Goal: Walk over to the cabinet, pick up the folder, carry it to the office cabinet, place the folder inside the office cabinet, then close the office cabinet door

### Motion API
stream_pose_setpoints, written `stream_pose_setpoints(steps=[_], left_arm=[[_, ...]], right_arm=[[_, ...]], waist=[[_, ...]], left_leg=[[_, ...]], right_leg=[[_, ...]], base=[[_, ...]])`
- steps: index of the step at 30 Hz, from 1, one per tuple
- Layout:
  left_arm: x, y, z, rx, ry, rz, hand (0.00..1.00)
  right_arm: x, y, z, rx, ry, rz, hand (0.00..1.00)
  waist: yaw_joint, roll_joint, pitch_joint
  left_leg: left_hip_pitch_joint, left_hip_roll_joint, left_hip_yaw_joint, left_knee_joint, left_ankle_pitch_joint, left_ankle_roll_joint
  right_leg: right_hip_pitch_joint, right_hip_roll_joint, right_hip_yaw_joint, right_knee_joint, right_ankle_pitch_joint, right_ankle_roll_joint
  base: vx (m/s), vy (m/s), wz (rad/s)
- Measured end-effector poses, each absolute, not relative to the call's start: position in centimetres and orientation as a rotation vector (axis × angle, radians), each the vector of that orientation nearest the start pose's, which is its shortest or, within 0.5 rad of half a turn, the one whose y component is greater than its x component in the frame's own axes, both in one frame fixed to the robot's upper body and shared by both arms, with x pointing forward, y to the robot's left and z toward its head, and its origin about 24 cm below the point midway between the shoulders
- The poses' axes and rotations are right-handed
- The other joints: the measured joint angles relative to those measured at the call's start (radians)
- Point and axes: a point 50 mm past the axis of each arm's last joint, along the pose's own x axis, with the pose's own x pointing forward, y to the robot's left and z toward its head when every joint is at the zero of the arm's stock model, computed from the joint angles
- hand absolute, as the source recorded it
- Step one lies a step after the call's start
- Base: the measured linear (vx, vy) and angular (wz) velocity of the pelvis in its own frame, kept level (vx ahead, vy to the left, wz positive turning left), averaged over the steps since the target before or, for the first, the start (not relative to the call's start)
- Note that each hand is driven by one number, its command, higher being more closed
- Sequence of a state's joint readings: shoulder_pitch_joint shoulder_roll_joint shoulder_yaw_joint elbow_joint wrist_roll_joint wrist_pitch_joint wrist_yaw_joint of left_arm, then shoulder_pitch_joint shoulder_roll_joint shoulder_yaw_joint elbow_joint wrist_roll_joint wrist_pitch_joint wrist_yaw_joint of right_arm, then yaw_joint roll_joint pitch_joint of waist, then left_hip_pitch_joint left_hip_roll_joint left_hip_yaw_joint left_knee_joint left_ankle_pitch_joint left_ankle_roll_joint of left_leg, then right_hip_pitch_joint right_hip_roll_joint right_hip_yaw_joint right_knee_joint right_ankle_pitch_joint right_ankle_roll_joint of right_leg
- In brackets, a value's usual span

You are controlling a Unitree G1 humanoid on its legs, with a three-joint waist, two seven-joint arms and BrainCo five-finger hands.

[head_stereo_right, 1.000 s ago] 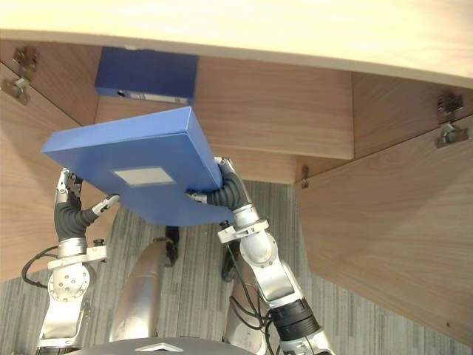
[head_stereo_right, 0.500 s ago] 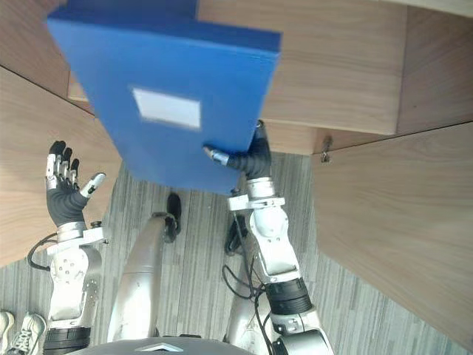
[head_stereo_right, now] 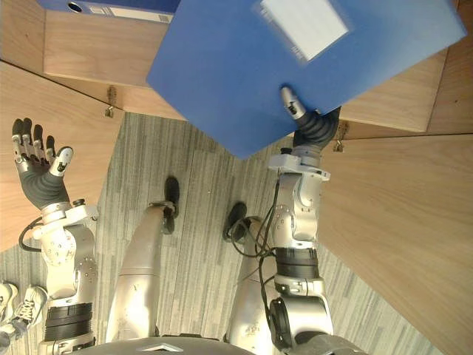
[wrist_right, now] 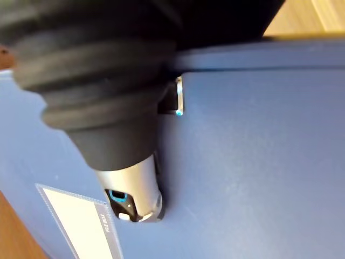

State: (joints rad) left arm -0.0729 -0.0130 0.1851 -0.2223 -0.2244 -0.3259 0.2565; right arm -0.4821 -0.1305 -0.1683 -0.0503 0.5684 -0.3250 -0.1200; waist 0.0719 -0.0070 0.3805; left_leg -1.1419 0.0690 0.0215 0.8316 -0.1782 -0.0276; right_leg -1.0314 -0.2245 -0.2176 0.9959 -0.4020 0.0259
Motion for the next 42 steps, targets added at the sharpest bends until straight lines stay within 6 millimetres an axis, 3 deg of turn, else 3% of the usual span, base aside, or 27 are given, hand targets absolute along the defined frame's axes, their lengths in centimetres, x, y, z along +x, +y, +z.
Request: stream_pose_setpoints(steps=[7, 13, 24, 33, 42], left_arm=[[24.2, 20.4, 13.4, -0.295, -0.610, 0.415, 0.00], [24.3, 20.2, 13.3, -0.303, -0.599, 0.421, 0.00], [24.7, 18.6, 12.2, -0.316, -0.537, 0.374, 0.00], [24.6, 18.2, 11.9, -0.315, -0.522, 0.362, 0.00], [23.9, 17.6, 12.3, -0.323, -0.540, 0.331, 0.00]], right_arm=[[30.3, -21.5, 21.6, 0.733, -0.851, -0.178, 1.00], [32.1, -21.9, 22.5, 0.879, -0.821, -0.217, 1.00], [35.0, -21.2, 26.7, 1.059, -0.792, -0.198, 1.00], [35.7, -22.2, 28.8, 1.108, -0.795, -0.222, 1.00], [35.2, -25.5, 30.7, 1.195, -0.854, -0.289, 1.00]], waist=[[0.000, 0.000, 0.000], [0.001, 0.000, 0.000], [0.007, 0.000, 0.000], [0.011, 0.000, 0.000], [0.017, 0.000, 0.000]], left_leg=[[-0.008, -0.003, -0.022, -0.018, 0.019, -0.011], [-0.010, -0.005, -0.025, -0.037, 0.035, -0.013], [-0.028, -0.003, -0.045, -0.054, 0.055, -0.021], [-0.030, -0.007, -0.047, -0.084, 0.083, -0.031], [-0.113, -0.009, -0.053, -0.033, 0.084, -0.032]], right_leg=[[-0.002, 0.002, -0.016, -0.003, 0.000, 0.000], [-0.006, 0.003, -0.022, -0.008, 0.002, -0.005], [-0.018, 0.004, -0.042, -0.013, 0.006, -0.011], [-0.034, 0.003, -0.046, -0.015, 0.010, -0.018], [-0.118, -0.007, -0.045, 0.060, -0.006, -0.036]], base=[[-0.03, -0.052, 0.07], [-0.03, -0.024, 0.04], [0.00, -0.005, 0.02], [-0.01, -0.005, 0.03], [-0.05, -0.007, 0.03]])
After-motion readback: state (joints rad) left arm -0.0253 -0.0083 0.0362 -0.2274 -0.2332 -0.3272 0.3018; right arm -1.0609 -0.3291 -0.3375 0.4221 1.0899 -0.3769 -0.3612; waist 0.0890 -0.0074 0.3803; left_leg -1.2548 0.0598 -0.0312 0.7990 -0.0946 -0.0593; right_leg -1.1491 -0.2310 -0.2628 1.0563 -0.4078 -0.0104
